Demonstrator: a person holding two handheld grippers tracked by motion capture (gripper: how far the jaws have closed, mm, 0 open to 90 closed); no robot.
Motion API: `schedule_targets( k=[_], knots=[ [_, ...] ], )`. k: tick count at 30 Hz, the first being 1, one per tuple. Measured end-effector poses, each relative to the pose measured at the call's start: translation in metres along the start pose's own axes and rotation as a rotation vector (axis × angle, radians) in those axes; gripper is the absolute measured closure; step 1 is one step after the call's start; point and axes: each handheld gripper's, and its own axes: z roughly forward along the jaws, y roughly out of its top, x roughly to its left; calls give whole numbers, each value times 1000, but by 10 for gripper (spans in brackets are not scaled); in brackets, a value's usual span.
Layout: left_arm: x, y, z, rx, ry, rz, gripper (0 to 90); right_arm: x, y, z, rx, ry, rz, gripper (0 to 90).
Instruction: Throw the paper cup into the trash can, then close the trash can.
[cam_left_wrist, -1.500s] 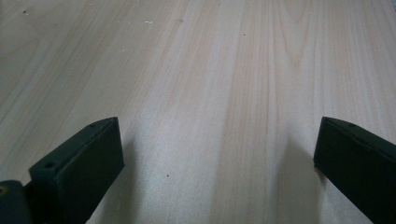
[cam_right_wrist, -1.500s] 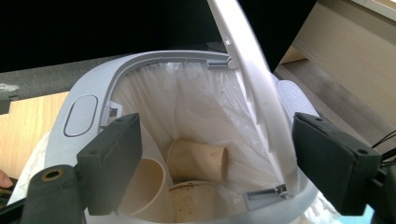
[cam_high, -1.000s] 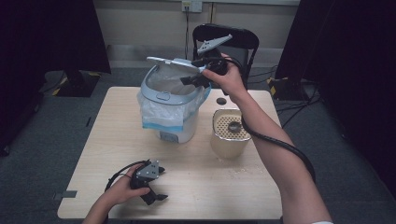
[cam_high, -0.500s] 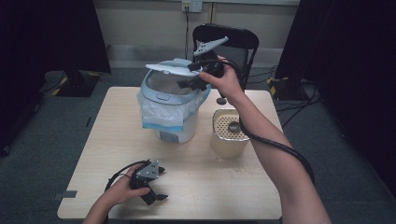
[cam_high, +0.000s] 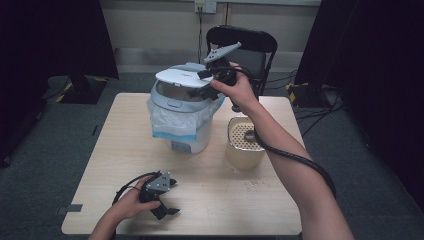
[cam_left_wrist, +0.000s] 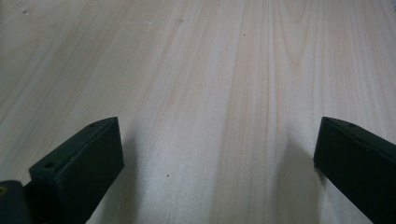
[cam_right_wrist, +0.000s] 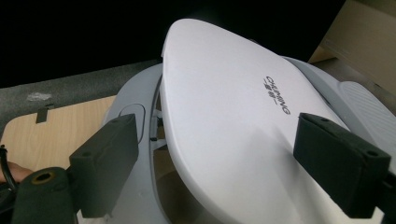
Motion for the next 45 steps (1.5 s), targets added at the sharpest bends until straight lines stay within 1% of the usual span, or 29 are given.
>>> schedule_targets(
  k=[1,5,6,16,20,23,29,35,37,42,45],
  knots=[
    [0,0,0,-3,2,-6,8,0,0,0,-2,2,0,138],
    [0,0,0,-2,2,-6,6,2,0,1,0,8,2,138],
    [0,0,1,-10,1,-6,4,2,1,1,2,13,2,138],
    [0,0,1,-7,0,-4,1,1,-1,3,21,44,27,138],
    [0,0,1,-7,0,-4,1,2,-1,5,29,49,19,138],
    [0,0,1,-7,0,-5,1,2,-1,6,35,57,22,138],
    [0,0,1,-6,0,-4,1,2,-1,9,31,71,39,139],
    [0,0,1,-7,0,-4,1,1,-3,13,55,82,34,149],
    [0,0,1,-7,1,-6,1,0,-3,13,55,86,41,156],
    [0,0,1,-7,0,-4,1,-1,-4,13,50,93,38,154],
    [0,0,1,-6,0,-4,1,1,-5,13,47,107,36,154]
  ],
)
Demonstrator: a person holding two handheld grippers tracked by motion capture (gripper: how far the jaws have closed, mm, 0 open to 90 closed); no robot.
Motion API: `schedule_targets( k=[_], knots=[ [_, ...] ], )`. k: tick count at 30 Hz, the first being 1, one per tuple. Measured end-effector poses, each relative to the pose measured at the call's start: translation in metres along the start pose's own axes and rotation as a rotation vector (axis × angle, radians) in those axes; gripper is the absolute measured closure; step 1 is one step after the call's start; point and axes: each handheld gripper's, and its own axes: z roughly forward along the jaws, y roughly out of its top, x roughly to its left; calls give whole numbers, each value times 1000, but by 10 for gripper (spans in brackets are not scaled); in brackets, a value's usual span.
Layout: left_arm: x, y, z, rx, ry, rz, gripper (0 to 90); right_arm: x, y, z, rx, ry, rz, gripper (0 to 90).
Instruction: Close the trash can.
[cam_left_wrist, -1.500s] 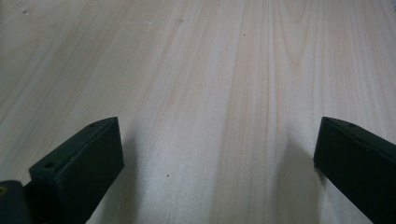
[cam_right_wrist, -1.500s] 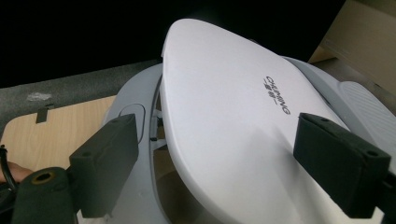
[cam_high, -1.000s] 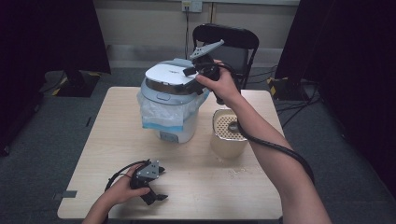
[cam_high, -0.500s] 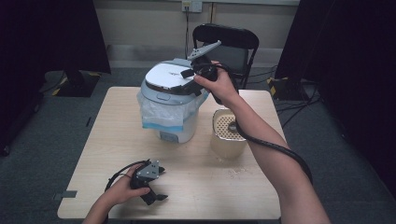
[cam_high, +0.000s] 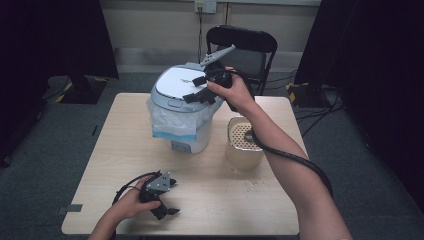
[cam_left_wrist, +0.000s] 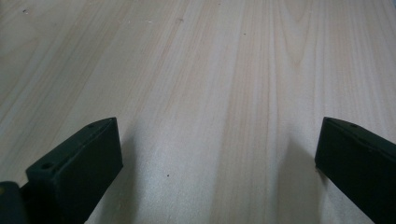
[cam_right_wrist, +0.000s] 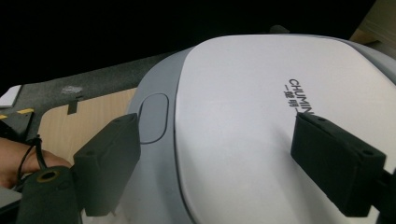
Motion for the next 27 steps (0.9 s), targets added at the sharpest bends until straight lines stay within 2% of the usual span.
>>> schedule_targets(
  k=[4,10,12,15,18,23,27],
  knots=[
    [0,0,0,0,0,-1,1,3,0,1,-16,19,14,149],
    [0,0,0,0,0,-1,1,4,1,2,-1,28,38,171],
    [0,0,0,0,0,0,1,3,2,2,3,15,42,221],
    [0,0,0,0,0,0,1,2,3,0,11,-21,37,344],
    [0,0,0,0,0,0,1,0,3,0,10,-47,27,415],
    [0,0,0,0,1,-1,1,-3,4,1,15,-103,-3,435],
    [0,0,0,0,1,-1,1,-6,4,4,4,-112,-1,442]
  ],
)
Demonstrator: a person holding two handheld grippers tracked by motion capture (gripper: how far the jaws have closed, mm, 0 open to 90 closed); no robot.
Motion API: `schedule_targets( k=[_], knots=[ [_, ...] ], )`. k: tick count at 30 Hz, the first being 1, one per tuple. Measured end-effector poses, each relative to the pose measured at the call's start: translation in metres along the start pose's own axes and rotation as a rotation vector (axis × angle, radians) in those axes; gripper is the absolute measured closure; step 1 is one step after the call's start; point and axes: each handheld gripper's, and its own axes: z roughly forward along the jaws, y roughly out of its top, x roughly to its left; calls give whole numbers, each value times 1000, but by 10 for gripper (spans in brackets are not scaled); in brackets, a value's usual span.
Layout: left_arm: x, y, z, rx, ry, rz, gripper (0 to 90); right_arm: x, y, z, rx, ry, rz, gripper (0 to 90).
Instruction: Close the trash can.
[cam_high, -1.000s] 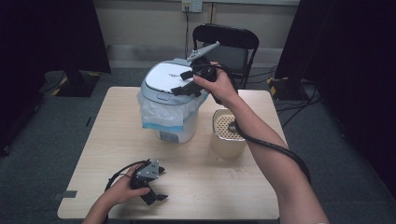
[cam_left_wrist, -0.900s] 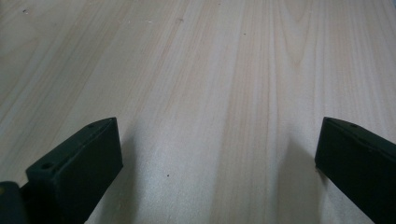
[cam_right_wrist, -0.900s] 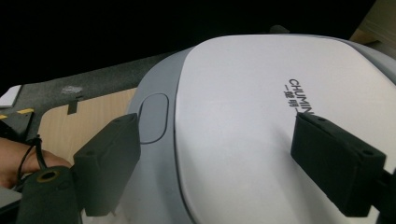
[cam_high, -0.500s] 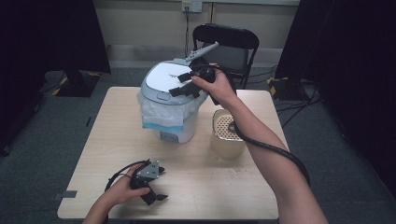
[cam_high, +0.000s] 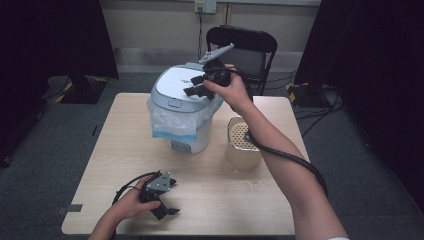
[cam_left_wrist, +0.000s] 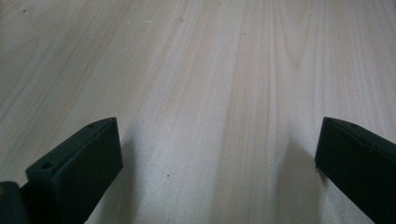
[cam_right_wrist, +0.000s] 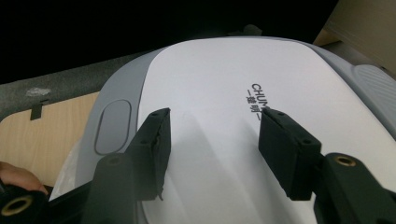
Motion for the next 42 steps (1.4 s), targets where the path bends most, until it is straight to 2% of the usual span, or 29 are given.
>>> schedule_targets(
  k=[9,13,14,21,22,23,24,25,29,35,42],
  knots=[
    [0,0,0,0,0,0,1,-5,-2,6,-37,-12,21,443],
    [0,0,0,0,1,0,1,-5,-3,6,-39,-15,12,451],
    [0,0,0,-2,-2,0,0,-3,-3,7,-22,-25,-12,452],
    [0,0,0,-1,-1,0,0,-2,-4,7,-32,-28,-11,446],
    [0,0,0,-2,-2,0,0,-3,-5,7,-36,-26,-8,438],
    [0,0,0,-2,-2,1,0,-2,-5,7,-36,-26,-11,391],
    [0,0,0,-2,-2,1,0,-1,-5,7,-28,-40,-9,286],
    [0,0,0,-2,-1,0,0,-1,-5,7,-28,-44,-4,249],
    [0,0,0,-2,-1,-1,0,-1,-9,3,-32,-44,9,180],
    [0,0,0,-2,0,0,0,-1,-11,-6,-28,-53,15,163],
    [0,0,0,0,2,0,0,5,-12,-17,-32,-28,16,159]
  ],
)
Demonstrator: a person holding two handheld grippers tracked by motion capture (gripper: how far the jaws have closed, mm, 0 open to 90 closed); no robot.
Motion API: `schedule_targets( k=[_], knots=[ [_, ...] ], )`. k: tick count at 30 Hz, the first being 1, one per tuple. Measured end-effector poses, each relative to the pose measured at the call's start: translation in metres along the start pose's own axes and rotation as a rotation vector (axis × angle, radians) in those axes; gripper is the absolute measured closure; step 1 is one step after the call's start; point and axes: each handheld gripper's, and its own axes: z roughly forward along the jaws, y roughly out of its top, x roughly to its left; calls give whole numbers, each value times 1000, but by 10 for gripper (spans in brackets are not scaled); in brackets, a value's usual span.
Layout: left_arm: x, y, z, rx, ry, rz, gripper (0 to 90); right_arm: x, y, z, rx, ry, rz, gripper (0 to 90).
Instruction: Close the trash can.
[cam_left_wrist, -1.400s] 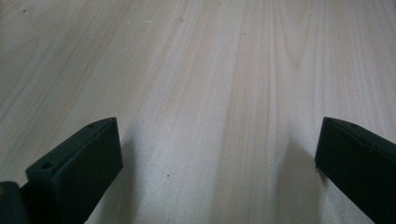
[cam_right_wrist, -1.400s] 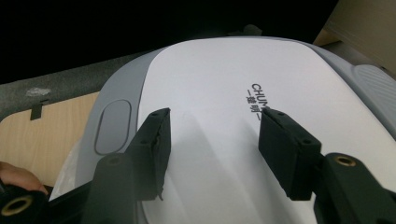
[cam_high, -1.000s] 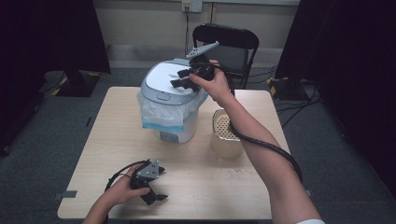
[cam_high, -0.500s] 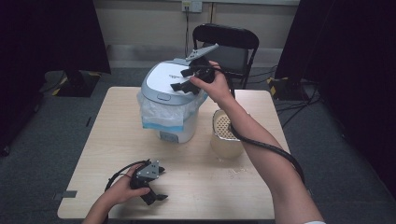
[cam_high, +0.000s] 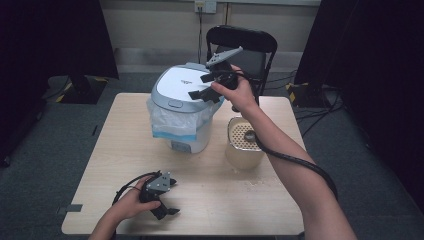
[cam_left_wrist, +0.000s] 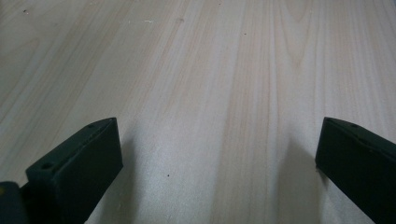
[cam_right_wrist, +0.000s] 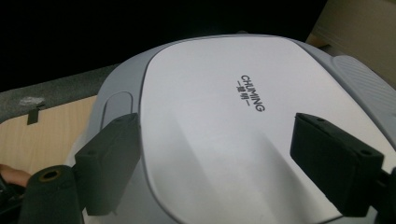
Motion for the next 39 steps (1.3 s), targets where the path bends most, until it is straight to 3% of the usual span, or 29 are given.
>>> schedule_targets(
  k=[5,20,39],
  knots=[
    [0,0,0,1,-2,2,0,5,-4,-9,2,21,-8,160],
    [0,0,0,0,-1,-1,0,10,-20,-44,2,20,-10,153],
    [0,0,0,0,-1,-2,0,29,-55,-63,21,60,-30,153]
  ],
)
